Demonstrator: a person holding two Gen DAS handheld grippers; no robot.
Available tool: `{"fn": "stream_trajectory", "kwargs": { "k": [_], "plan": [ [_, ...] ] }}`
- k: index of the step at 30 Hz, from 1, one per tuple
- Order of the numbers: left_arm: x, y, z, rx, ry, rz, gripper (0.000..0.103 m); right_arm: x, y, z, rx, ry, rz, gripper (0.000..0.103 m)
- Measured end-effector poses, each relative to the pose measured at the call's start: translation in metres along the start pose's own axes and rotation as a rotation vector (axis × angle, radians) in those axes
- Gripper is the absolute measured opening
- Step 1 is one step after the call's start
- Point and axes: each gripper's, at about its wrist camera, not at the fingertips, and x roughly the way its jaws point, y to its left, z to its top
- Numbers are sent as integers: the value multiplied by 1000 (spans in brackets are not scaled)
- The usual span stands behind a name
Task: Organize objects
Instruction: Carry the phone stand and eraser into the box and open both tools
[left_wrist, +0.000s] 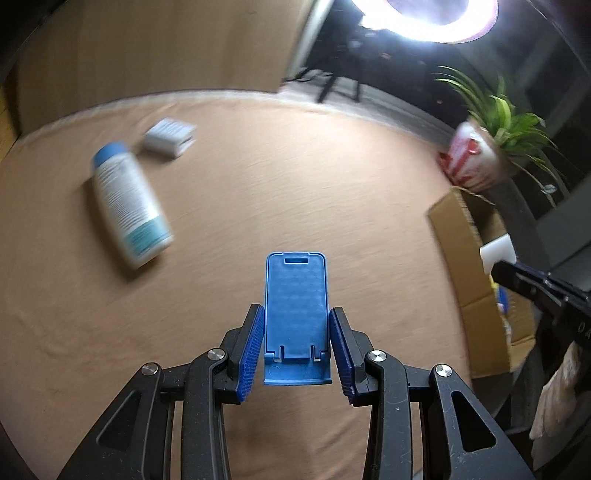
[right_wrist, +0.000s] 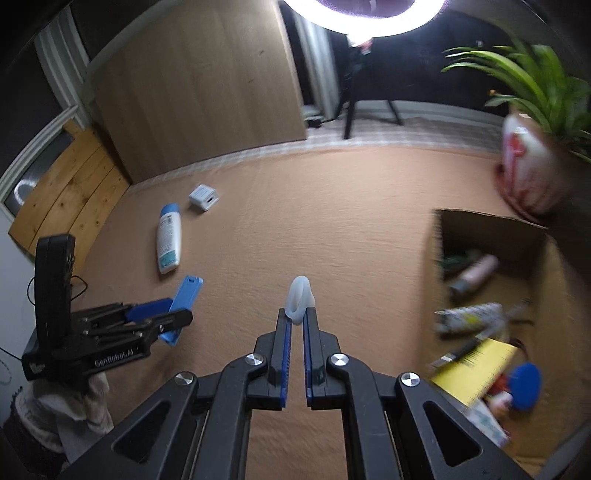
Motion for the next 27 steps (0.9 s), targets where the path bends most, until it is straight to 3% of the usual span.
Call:
{"fn": "stream_trajectory", "kwargs": {
  "k": [9,18,27],
  "plan": [
    [5,-88,30,147,-22,-98,39,-45,-55,-23,87,-46,-111,6],
    [26,-177,53,274,-13,-185,39,-61,-98,-42,157,-58,-179,6],
    [54,-236,57,356,6,-192,39,-63,-120,-51,182,-48,-194,6]
  ]
}}
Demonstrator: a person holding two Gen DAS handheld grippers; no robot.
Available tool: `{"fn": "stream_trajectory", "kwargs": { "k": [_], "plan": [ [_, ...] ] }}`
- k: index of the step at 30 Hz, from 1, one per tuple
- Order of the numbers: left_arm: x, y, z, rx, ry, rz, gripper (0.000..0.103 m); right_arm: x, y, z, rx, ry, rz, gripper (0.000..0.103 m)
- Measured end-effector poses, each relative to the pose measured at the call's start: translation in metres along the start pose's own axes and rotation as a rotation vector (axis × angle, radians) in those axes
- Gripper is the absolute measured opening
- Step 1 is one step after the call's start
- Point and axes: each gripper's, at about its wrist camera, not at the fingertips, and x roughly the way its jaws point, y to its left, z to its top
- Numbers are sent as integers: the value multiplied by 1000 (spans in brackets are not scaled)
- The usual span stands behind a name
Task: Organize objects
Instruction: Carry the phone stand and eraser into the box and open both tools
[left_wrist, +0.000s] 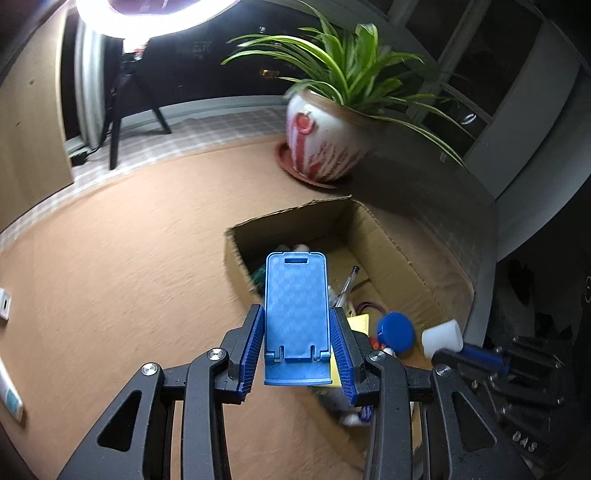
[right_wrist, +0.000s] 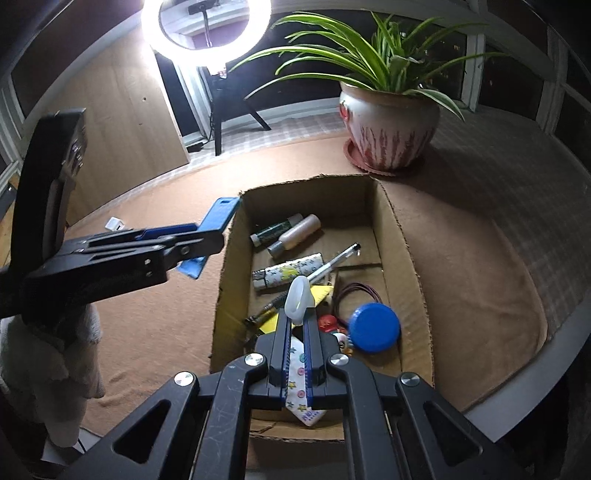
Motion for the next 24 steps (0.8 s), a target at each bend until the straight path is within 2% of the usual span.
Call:
{"fn": "stream_trajectory", "kwargs": {
  "k": [8,11,12,13,14,15,24],
  "plan": [
    [18,-25,11,49,5,18,39,2,-10,-2,18,0,1,6],
    [18,-29,12,59,-9,18,40,1,-11,-2,19,2,12,13],
    [16,-29,13,57,-22,17,56,2,-12,-3,20,14,28,30],
    [15,-27,13,53,-26,24,68,2,-12,-3,26,14,32,54],
    [13,-26,13,47,-38,37,87,1,-12,-4,31,3,33,62],
    [11,-25,13,47,-51,47,89,-3,-11,-5,27,-17,27,66],
    [-5,-14,13,44,-69,63,90,-8,0,-2,0,-34,15,66]
  ]
}}
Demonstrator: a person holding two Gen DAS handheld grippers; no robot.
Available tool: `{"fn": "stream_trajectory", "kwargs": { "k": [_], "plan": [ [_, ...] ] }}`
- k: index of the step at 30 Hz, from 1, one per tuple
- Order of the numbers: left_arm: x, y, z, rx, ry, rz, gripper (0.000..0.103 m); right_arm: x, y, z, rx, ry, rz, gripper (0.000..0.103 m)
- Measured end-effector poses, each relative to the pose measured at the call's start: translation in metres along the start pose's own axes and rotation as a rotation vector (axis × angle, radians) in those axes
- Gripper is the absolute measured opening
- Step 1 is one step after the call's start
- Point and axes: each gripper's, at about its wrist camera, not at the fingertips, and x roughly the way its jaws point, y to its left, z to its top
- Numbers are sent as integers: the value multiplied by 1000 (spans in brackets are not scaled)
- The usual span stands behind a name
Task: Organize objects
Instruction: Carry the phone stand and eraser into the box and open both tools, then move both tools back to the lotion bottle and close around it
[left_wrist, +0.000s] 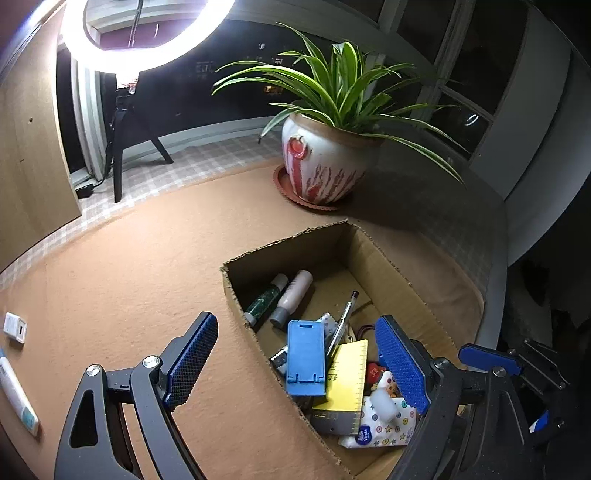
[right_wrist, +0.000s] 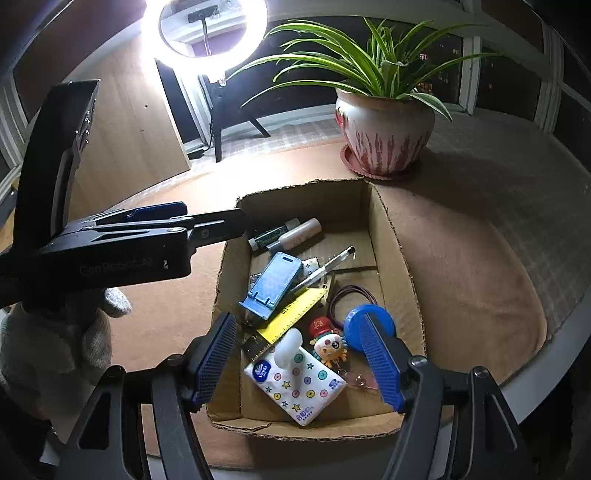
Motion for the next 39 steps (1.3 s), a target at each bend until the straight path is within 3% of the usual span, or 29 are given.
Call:
{"fn": "stream_trajectory", "kwargs": {
  "k": [12,23,39],
  "plan": [
    [-35,46,-19,-96,-17,48,90,15,31,9,-41,19,55,66],
    [-85,138,-68,-270,-13,176,90,45,86,25,-116,76,180,66],
    [-136,285,-159,-583,4,306,89,113,209,67,-250,212,396,66]
  ]
}}
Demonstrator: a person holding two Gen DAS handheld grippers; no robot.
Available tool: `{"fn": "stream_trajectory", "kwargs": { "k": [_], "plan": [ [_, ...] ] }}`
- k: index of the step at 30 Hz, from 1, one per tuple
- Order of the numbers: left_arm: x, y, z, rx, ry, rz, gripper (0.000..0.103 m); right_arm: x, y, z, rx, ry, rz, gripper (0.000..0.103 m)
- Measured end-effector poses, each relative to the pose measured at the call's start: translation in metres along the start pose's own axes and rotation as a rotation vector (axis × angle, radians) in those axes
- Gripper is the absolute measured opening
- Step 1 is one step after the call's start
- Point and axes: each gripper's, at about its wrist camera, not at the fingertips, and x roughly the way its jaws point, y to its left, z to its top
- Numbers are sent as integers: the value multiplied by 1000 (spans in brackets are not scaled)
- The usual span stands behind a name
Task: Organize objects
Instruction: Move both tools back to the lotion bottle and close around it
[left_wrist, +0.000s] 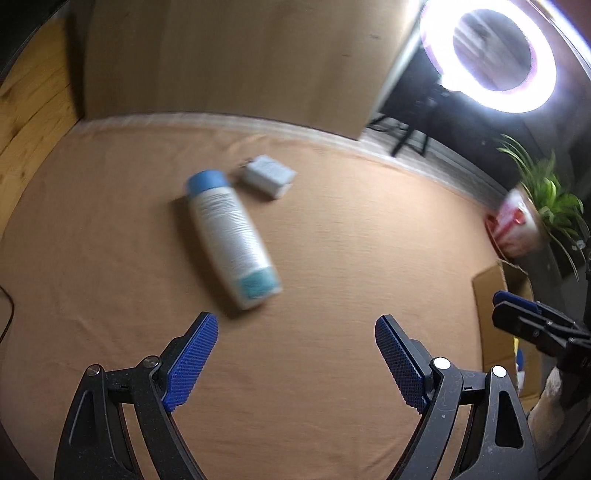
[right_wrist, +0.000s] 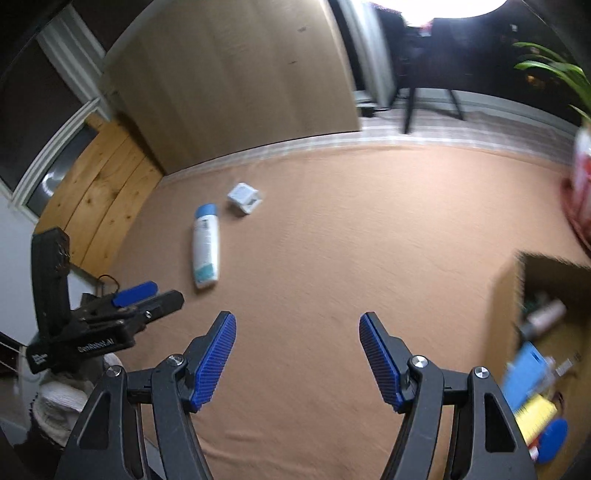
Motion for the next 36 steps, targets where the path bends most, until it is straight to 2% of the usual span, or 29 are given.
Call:
{"fn": "stream_trajectory", "kwargs": {
  "k": [4,9,15,24,29,32,36],
  "plan": [
    [4,31,7,-37,-3,17,89,31,23,24,-30,32,26,66],
    [10,55,17,-73,-26,-10,89,70,51,46,-55,74,70,66],
    [24,62,30,-77,-34,-16,89,115,64,68,-33,124,122,66],
    [46,68,42,-57,-22,-47,89,170,75,87,-40,192,126,65],
    [54,68,45,-59,-9,-48,87,188,77,90,-46,225,120,56],
    [60,71,46,-67,12,-58,78,196,80,92,-59,239,115,52],
    [67,76,46,-79,25,-75,77,206,81,91,-59,267,126,46]
  ]
}}
